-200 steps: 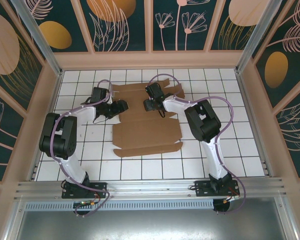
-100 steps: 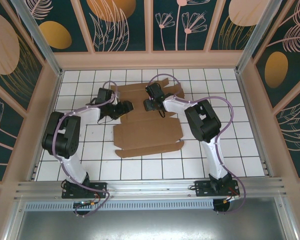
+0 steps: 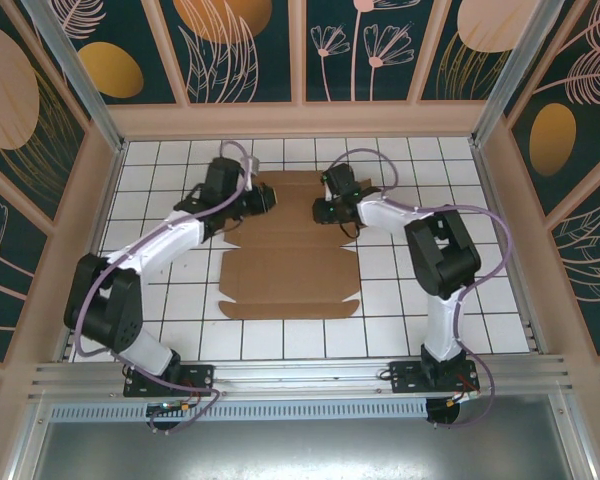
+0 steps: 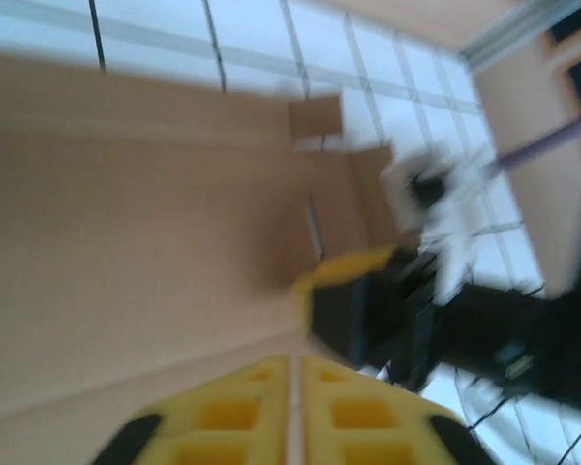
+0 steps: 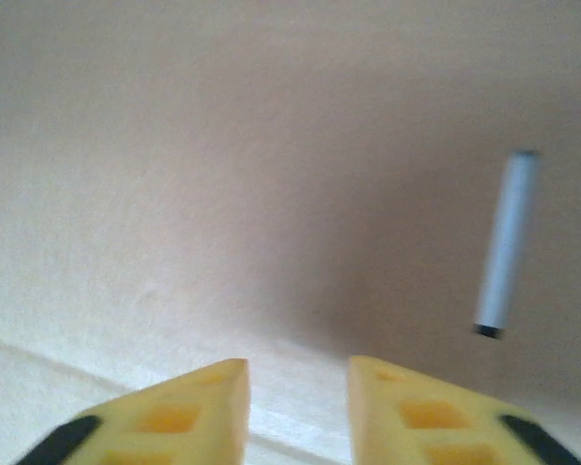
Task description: Fold the paper box
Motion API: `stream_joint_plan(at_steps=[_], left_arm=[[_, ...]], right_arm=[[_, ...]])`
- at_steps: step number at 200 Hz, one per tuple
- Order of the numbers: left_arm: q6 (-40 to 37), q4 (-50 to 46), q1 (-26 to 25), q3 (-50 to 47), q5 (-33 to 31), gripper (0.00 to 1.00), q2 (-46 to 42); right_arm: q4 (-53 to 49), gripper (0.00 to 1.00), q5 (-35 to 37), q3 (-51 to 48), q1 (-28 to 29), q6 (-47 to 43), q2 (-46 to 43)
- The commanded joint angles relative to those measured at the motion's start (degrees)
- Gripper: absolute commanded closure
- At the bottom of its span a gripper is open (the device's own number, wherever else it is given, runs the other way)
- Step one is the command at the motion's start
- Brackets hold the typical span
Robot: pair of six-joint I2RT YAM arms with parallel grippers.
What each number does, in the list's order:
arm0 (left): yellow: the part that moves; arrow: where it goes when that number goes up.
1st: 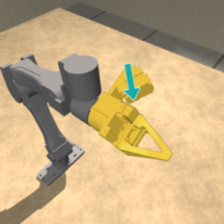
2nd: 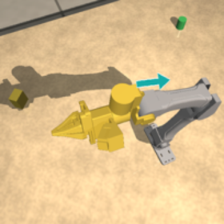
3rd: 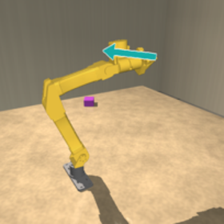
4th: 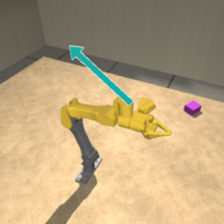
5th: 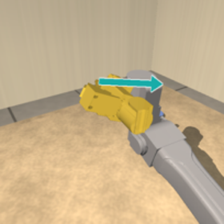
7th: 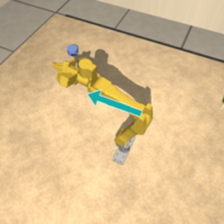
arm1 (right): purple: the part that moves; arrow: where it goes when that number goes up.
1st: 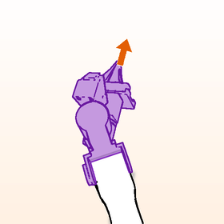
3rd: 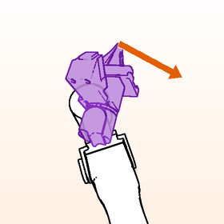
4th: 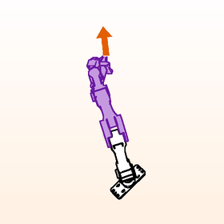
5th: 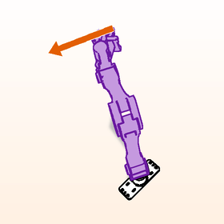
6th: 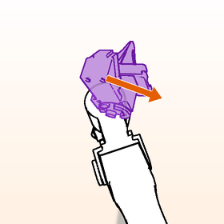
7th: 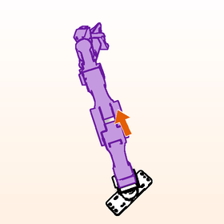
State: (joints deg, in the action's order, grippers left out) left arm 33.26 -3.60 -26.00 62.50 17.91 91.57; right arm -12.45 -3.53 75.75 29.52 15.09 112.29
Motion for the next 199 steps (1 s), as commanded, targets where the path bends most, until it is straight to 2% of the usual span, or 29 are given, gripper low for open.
stream_joint_plan(at_steps=[1, 21, 38, 108, 137, 166, 199], left_arm=[[0.11, 1.89, -3.67, -2.56, -0.56, 0.98, 2.69], [1.51, 3.74, -4.74, -5.17, -0.65, 1.00, 2.99], [1.90, 4.29, -4.76, -6.43, -1.44, 1.00, 2.39], [8.40, 1.66, -4.76, -7.93, -5.69, 1.00, 13.21], [8.01, -0.17, -3.90, -5.58, -8.69, 1.00, 16.68], [6.55, -2.53, -0.13, -2.47, -9.48, 1.00, 19.69], [6.19, -2.73, 3.49, 0.85, -8.62, 1.00, 22.39]], right_arm=[[1.59, 0.79, -2.88, -1.56, -1.39, 1.19, -1.03], [1.62, 0.94, -3.56, -1.48, -1.32, 1.29, 0.16], [1.89, 1.00, -4.07, -0.92, -1.26, 0.96, 1.11], [-3.01, 0.98, -3.64, 8.52, -1.10, -0.22, 11.35], [-6.44, 0.98, 0.85, 10.78, -1.89, -0.35, 14.27], [-6.28, 0.98, 3.89, 4.60, -2.45, 0.70, 11.15], [-4.33, 0.97, 6.55, -8.23, -0.36, 3.02, 2.28]])
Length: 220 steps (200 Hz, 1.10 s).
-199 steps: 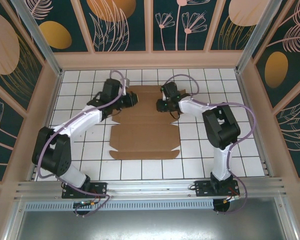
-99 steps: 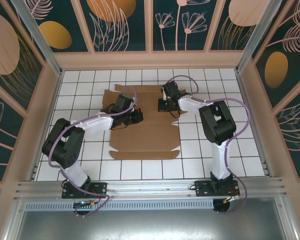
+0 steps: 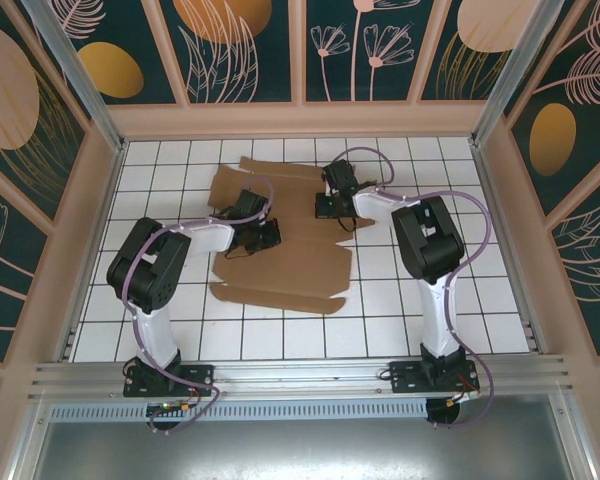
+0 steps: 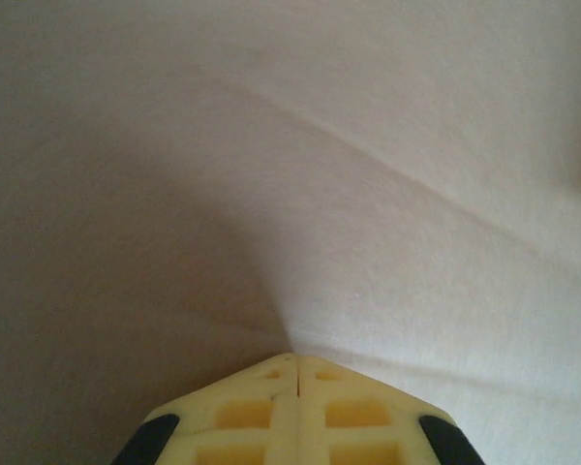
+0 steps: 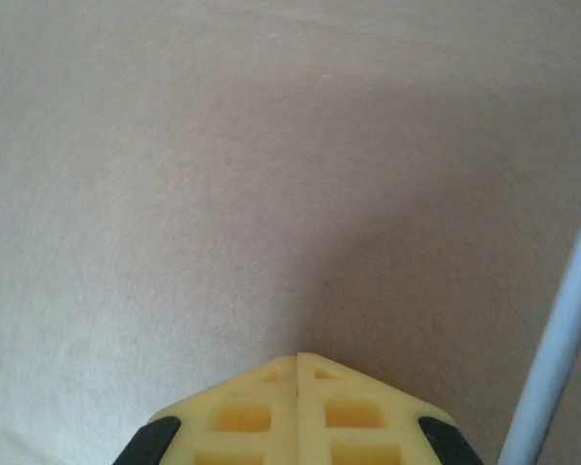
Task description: Fold the paper box
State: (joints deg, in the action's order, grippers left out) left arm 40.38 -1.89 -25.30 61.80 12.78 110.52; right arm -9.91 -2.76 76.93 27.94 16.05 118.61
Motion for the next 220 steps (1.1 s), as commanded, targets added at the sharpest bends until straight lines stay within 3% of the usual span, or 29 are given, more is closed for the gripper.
stream_joint_plan(at_steps=[1, 34, 69, 90, 121, 144, 174, 201, 220], left_arm=[[-1.02, -4.44, 2.80, 1.69, -3.47, 1.00, 3.54], [-1.71, -5.20, 2.85, 7.67, -0.12, 1.00, 7.00], [-5.22, -6.57, 2.95, 11.62, -1.95, 1.00, 4.68], [-5.99, -8.19, 3.33, 14.90, -0.58, 0.99, 2.97], [-6.50, -8.82, 3.91, 12.59, 1.07, 0.86, 0.88], [-5.85, -7.53, 6.14, 8.78, 4.93, 0.86, 1.96], [-6.34, -7.66, 7.26, 8.00, 7.09, 0.89, 5.26], [-6.26, -6.95, 7.28, 7.64, 7.91, 0.92, 7.48], [-6.32, -6.57, 7.35, 7.37, 8.23, 0.93, 7.86]], right_arm=[[-6.78, 0.97, 5.86, -9.86, 1.31, 2.14, -4.37], [-4.88, 0.88, -0.86, -20.24, 5.75, 3.52, -14.41], [-4.15, 0.70, -8.71, -22.41, 3.70, 3.89, -26.44], [-3.33, 0.48, -11.86, -20.92, -3.44, 3.11, -28.85], [-0.51, 0.24, -12.26, -17.02, -11.73, 0.05, -25.65], [2.36, 0.19, -21.41, -13.38, -18.24, 0.12, -18.89], [-1.04, 0.18, -22.38, -6.72, -19.40, -5.13, -10.65], [-3.25, 0.18, -27.62, -3.97, -20.14, -7.17, -4.68], [-1.21, 0.19, -38.09, -4.91, -21.79, -5.25, -2.21]])
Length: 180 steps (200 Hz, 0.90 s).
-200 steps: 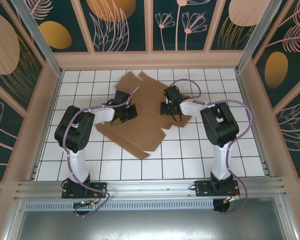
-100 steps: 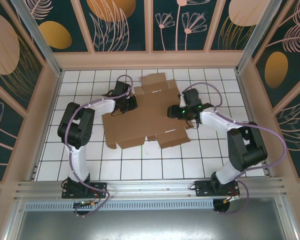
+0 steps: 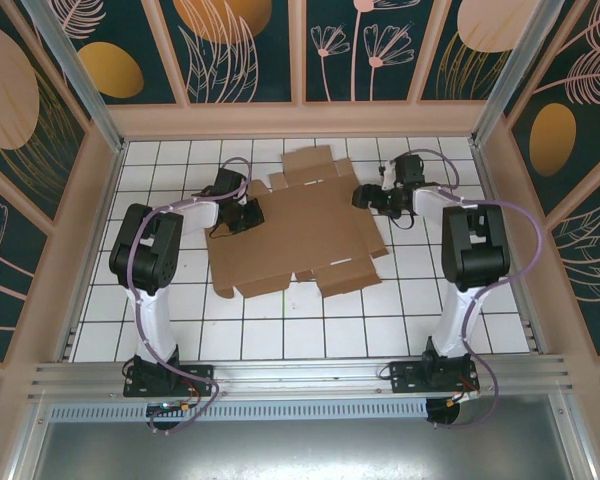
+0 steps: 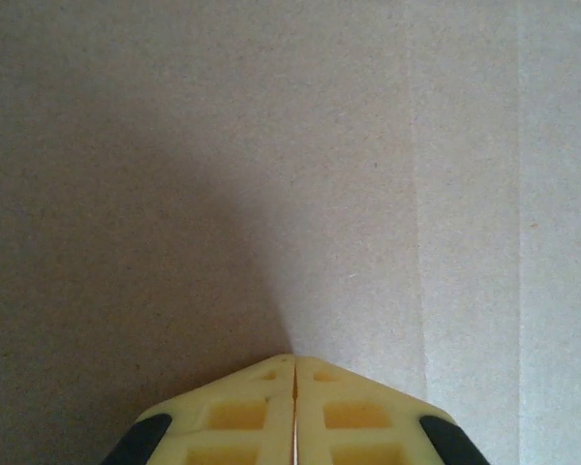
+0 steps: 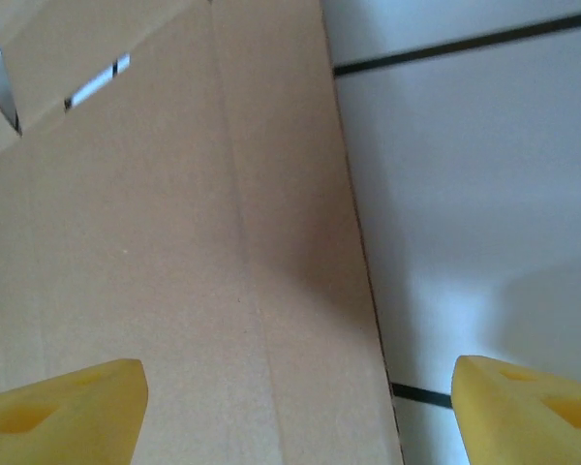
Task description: Fold the paper box
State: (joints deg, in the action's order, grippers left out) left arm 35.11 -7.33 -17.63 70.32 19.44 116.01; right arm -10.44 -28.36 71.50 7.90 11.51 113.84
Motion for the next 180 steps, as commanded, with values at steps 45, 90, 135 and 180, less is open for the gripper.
stream_joint_plan(at_steps=[45, 90, 135, 180], left_arm=[[-1.62, -1.21, -0.36, -1.07, 1.43, 0.94, 2.95], [-1.29, -0.62, -0.33, -1.15, 2.03, 0.95, 3.34], [-0.33, 0.41, -0.30, -1.91, 2.53, 0.95, 2.28], [5.84, 6.71, -1.97, -6.64, 5.76, 0.98, 2.24]], right_arm=[[1.79, 0.29, -23.53, -1.39, -1.88, 1.19, 4.65], [2.61, 0.50, -29.44, -1.36, -1.43, 3.25, 6.07], [-4.34, 0.86, -11.18, 0.30, -1.32, 1.77, 0.13], [-16.59, 0.89, 10.72, 8.32, 3.24, -4.22, -5.04]])
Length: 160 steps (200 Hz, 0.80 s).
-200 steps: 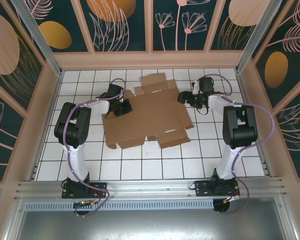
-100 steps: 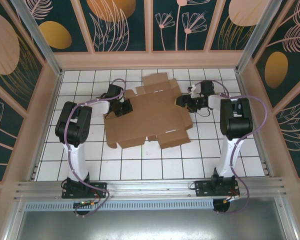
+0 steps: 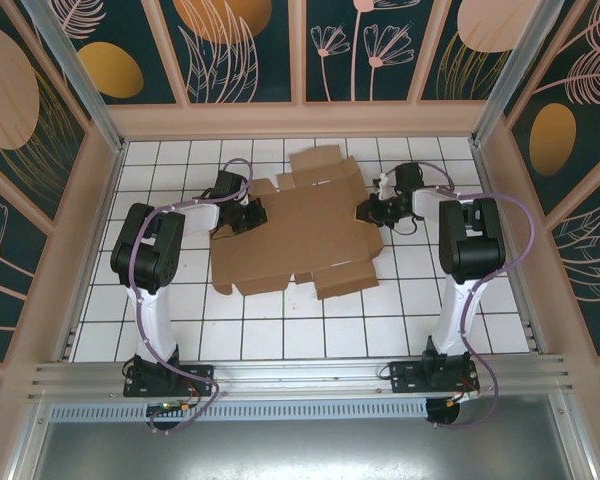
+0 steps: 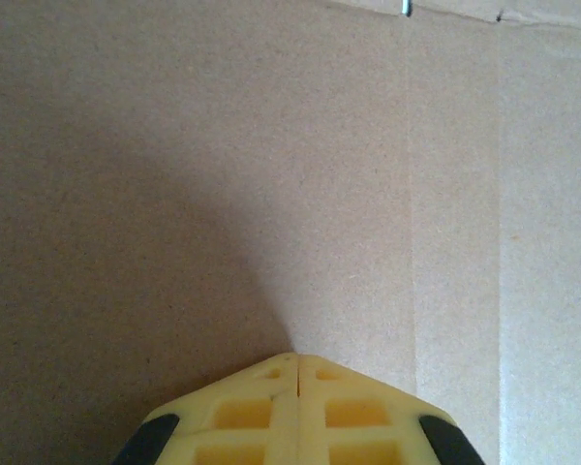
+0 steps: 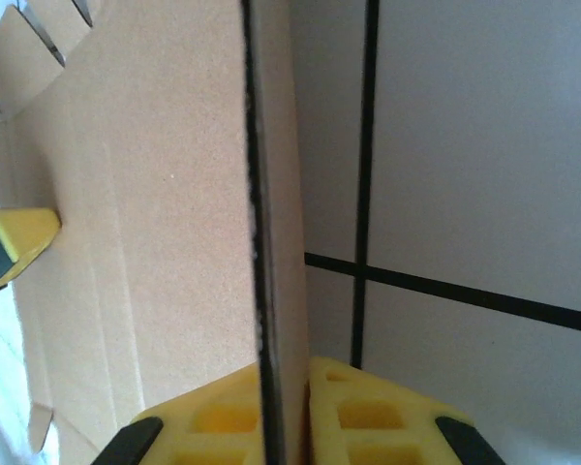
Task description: Fold the paper box
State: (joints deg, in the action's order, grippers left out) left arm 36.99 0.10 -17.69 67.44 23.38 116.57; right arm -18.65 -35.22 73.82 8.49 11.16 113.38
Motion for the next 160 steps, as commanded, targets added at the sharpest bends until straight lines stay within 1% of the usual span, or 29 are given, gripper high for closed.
stream_joint_plan(at_steps=[1, 15, 38, 75, 98, 123, 130, 140, 160], left_arm=[[4.01, -0.63, -1.95, -3.82, 1.88, 0.98, 1.66], [5.10, 0.67, -3.42, -4.44, 2.47, 0.99, 1.51], [5.90, 0.77, -6.21, -3.96, 2.84, 1.00, 1.49], [11.43, 7.28, -7.21, -8.24, 5.43, 1.00, -0.27], [16.45, 14.43, -7.70, -10.75, 8.97, 1.00, -0.91], [21.28, 21.47, -8.75, -11.42, 11.63, 1.00, -1.76], [22.32, 22.92, -8.85, -13.04, 12.08, 1.00, -2.38], [23.47, 25.09, -8.85, -14.27, 11.88, 1.00, -3.93], [22.98, 25.33, -8.65, -15.82, 9.88, 0.99, -7.91]], right_arm=[[-8.66, 0.89, 18.23, 6.30, 2.83, -4.00, -4.58], [-13.11, 0.89, 27.10, 10.18, 6.20, -6.06, -4.89], [-18.61, 0.89, 37.36, 16.09, 11.58, -9.25, -3.73], [-23.97, 0.89, 48.56, 23.97, 18.77, -13.08, -0.48], [-26.43, 0.89, 55.61, 28.56, 22.45, -16.05, 2.14], [-26.29, 0.90, 63.96, 30.88, 27.12, -19.70, 3.81], [-25.34, 0.90, 66.79, 30.50, 28.08, -20.83, 4.06], [-23.52, 0.90, 71.33, 29.14, 29.45, -22.58, 4.21], [-18.65, 0.90, 78.36, 25.17, 31.41, -25.92, 3.82]])
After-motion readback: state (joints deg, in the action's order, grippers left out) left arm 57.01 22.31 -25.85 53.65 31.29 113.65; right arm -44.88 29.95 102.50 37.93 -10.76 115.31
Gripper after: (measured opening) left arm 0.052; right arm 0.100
